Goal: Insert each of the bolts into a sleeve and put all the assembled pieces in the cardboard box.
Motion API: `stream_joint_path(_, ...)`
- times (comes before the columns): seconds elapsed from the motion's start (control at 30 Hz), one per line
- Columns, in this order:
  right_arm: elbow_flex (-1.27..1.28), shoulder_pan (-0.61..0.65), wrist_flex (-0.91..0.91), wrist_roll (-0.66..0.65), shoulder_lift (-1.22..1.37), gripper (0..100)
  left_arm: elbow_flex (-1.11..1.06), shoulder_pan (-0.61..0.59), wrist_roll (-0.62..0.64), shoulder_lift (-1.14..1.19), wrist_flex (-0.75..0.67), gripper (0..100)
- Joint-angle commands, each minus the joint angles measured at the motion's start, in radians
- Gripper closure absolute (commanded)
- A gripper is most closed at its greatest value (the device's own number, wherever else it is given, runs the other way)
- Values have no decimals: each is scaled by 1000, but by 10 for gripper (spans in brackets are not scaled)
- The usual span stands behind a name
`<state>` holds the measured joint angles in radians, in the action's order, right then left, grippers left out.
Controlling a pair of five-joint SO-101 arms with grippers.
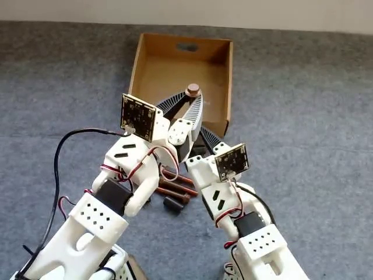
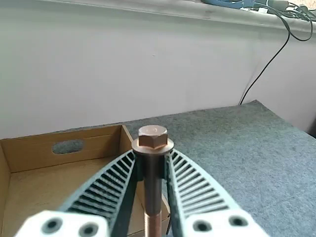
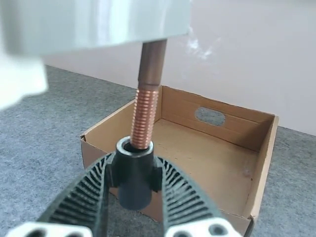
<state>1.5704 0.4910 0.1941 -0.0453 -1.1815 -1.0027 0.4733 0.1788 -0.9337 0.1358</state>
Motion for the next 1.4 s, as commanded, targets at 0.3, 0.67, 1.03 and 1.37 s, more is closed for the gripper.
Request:
stream_joint_path(0.3,-19,-4,24,52,-28,992,15,21,6,-30,-21,992)
stream_joint_path(0.67,-38,-85,19,173,-27,992,15,22,6,-28,-21,992)
stream_joint_path(1.03,-35,-28,18,49,-25,992,42,13,6,-18,0,992)
stream_joint_path(1.37,-35,-33,18,51,-25,992,114,13,5,1,138,992)
